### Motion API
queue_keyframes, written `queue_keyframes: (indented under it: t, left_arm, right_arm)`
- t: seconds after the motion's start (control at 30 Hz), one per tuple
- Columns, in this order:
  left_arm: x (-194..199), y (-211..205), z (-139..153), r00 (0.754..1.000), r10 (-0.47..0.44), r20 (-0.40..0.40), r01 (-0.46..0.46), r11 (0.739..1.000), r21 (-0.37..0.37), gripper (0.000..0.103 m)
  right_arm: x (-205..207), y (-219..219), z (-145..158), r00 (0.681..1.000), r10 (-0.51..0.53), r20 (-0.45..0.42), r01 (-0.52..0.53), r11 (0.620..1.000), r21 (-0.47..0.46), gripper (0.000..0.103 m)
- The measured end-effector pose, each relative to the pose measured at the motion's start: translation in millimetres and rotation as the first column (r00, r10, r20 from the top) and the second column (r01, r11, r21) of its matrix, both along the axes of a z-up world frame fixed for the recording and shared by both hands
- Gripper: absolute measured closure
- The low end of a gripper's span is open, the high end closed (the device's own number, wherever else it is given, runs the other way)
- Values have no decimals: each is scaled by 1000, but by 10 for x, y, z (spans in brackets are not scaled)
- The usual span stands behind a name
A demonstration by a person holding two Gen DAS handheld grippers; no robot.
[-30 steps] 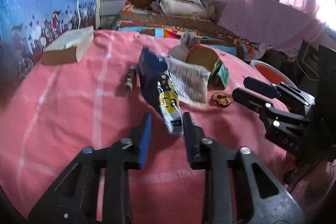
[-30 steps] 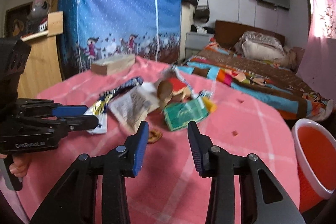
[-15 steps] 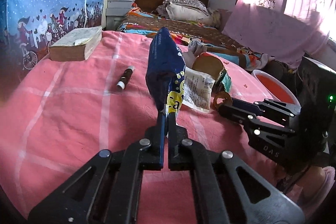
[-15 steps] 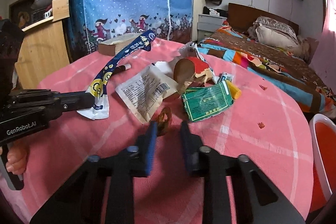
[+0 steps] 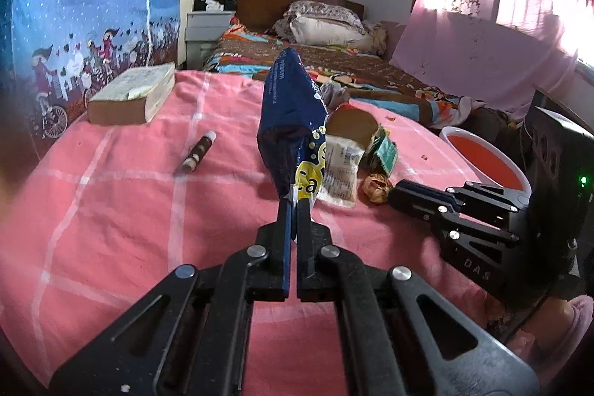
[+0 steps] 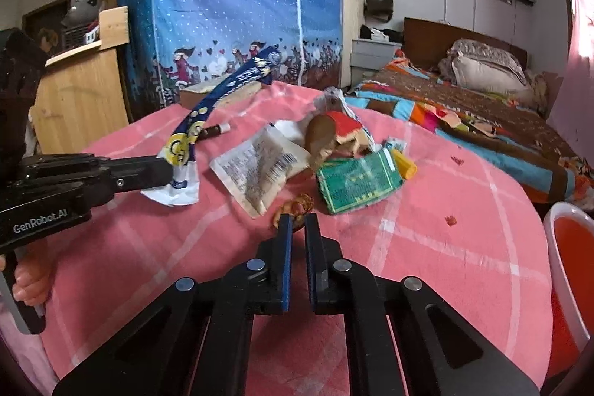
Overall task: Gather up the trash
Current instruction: 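Carry the blue wrapper and cracker to the red bucket and open both tools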
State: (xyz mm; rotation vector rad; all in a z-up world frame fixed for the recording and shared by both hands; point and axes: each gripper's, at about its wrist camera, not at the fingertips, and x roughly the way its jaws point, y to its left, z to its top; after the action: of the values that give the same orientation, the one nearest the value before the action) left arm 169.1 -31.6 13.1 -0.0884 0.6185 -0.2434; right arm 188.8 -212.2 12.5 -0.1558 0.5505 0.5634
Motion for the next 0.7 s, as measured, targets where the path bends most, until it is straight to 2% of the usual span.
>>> queue_keyframes:
  t: [0.2,0.23,0.27,0.33,0.53,0.57,0.7]
  left_arm:
    - [-29,87,-54,999,31,-24,-31,1000,-4,95]
    - [-32,104,-63,999,36,-25,-36,999,-4,95]
    - [-39,103,-72,999,39,-26,-40,999,-5,95]
    - [-40,125,-96,998,45,-33,-46,999,-13,95]
    - [-29,125,-112,998,48,-35,-49,999,-21,95]
    - [-30,117,-115,998,47,-33,-48,999,-17,95]
    - [-34,95,-102,998,47,-30,-48,999,-13,95]
  right_arm:
    - [51,3,-27,1000,-1,-27,1,1000,0,91]
    - [61,21,-29,1000,5,-31,-5,1000,-2,83]
    - [69,41,-34,999,14,-37,-14,1000,-2,71]
    - [81,89,-37,999,25,-41,-26,1000,-4,67]
    - [134,178,-72,999,7,-42,-9,999,-50,69]
    - [145,179,-76,999,1,-44,-3,999,-54,75]
    - [152,153,-66,999,-7,-45,5,999,-51,77]
